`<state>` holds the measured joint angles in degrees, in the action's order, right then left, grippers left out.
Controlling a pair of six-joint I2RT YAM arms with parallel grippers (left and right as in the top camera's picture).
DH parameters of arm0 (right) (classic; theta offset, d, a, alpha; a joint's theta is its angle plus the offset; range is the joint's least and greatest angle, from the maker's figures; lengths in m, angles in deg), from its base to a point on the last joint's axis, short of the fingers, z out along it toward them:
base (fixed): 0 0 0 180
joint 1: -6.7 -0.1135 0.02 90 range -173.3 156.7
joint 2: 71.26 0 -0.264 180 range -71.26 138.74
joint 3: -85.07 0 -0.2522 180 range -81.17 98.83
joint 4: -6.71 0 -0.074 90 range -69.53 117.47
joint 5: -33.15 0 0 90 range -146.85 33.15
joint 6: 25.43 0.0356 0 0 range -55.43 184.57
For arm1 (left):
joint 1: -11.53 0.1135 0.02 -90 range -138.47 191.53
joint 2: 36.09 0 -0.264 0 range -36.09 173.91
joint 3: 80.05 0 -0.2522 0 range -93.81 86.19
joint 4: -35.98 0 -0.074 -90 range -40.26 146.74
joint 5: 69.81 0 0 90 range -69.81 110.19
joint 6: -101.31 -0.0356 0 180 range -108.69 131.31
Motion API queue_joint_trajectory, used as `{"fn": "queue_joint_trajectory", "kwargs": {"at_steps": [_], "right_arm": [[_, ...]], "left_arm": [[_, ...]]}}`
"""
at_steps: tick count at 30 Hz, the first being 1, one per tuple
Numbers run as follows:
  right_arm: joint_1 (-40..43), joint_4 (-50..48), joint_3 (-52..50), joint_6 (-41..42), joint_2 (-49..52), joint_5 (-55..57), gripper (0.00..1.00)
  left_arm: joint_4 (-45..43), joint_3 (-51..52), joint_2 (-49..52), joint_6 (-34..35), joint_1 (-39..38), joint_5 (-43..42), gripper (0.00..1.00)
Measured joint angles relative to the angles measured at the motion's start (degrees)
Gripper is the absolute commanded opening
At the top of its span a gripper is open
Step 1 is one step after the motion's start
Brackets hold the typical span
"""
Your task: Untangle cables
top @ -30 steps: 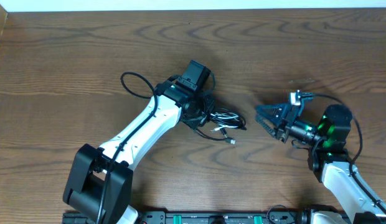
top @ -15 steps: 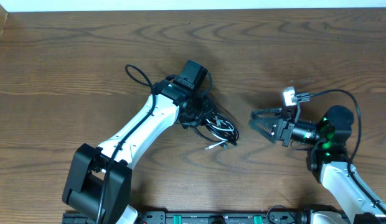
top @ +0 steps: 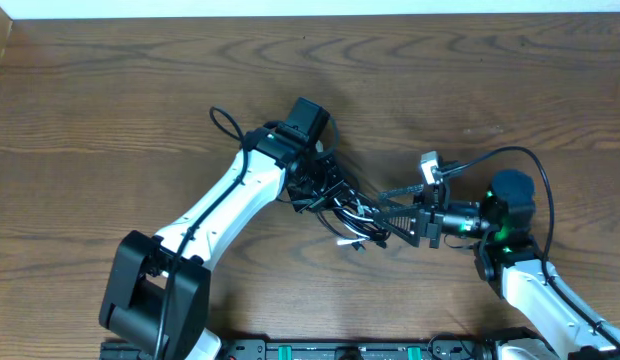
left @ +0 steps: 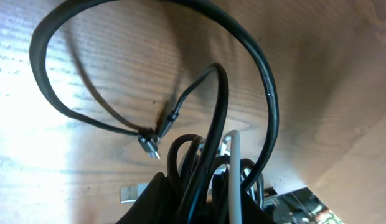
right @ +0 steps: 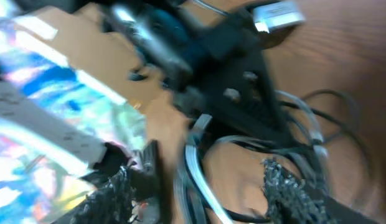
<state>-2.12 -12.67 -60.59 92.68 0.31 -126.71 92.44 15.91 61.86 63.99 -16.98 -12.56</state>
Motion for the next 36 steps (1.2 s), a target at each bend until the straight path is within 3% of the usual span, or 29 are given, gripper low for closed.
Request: {"fn": "queue_joint_trajectory", "kwargs": {"at_steps": [6,8,14,19,25,29,36], "right_arm": [[0.02,5.01,0.98,-5.14,0.00,10.01,0.72],[0.02,11.32,4.35,-6.69,0.04,12.79,0.72],[0.00,49.20,24.52,-19.56,0.04,28.02,0.78],[0.00,69.81,39.78,-29.27,-0.09,38.42,0.86],[-3.98,82.25,45.05,-38.88,-1.77,38.18,0.99],[-11.74,86.53,45.03,-42.42,-1.79,38.80,0.99],[-25.35,85.74,45.00,-42.69,-1.79,48.63,0.99]], "left_arm": [[1.01,0.00,0.00,0.20,3.23,-1.07,0.08],[1.64,0.00,0.00,0.20,3.96,-1.09,0.07],[2.84,0.00,0.00,0.57,4.55,-0.76,0.08],[4.72,0.00,0.00,2.86,4.70,1.64,0.08],[7.37,0.00,0.00,4.96,5.01,4.00,0.07],[13.25,-0.22,0.02,4.24,6.40,4.46,0.08],[20.92,-5.55,0.13,1.22,10.25,4.72,0.08]]}}
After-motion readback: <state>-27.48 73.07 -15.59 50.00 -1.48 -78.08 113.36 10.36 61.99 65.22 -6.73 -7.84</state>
